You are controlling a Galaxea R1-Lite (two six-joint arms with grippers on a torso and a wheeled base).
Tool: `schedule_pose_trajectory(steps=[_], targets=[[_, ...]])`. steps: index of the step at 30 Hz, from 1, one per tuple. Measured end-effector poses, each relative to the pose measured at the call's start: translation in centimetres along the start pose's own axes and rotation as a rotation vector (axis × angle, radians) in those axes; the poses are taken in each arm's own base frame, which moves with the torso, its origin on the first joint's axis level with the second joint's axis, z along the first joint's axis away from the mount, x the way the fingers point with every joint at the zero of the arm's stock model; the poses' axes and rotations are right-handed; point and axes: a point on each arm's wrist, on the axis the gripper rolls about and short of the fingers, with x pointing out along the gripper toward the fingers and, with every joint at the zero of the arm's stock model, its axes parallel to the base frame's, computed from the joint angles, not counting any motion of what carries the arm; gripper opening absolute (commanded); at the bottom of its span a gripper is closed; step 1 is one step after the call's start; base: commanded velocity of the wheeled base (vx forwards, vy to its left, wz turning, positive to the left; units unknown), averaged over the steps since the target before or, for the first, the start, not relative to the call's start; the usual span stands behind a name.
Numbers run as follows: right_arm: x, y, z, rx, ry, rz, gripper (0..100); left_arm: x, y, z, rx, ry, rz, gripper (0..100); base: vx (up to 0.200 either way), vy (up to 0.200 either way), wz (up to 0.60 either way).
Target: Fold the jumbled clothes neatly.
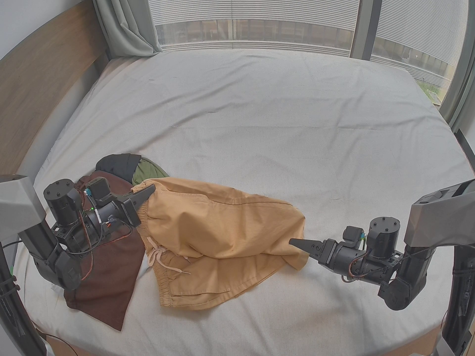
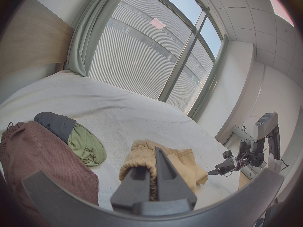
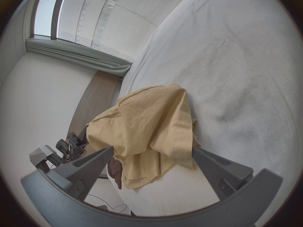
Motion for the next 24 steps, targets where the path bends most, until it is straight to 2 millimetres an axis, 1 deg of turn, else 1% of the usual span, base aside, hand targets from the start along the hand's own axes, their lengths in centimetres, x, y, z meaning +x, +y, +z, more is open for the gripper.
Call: schedule_pose_trajectory(steps=[4, 5, 13, 19, 24], targets=[[0.0, 0.2, 0.2, -0.005, -0.007, 0.010, 100, 0.0, 0.0, 0.0, 0.000, 0.000, 0.000, 0, 0.000, 0.000, 0.00], [0.0, 0.2, 0.2, -0.005, -0.008, 0.011, 0, 0.0, 0.0, 0.0, 0.000, 0.000, 0.000, 0, 0.000, 0.000, 0.00], [0.4, 0.2, 0.2, -0.008, -0.008, 0.017, 0, 0.0, 0.0, 0.0, 0.001, -0.001, 0.000, 0, 0.000, 0.000, 0.00], [0.8, -0.1, -0.4, -0.004, 0.015, 0.008, 0, 0.0, 0.0, 0.0, 0.001, 0.000, -0.002, 0, 0.000, 0.000, 0.00], [0.2, -0.3, -1.3, 0.001, 0.058, -0.005, 0, 0.0, 0.0, 0.0, 0.000, 0.000, -0.002, 0, 0.000, 0.000, 0.00]])
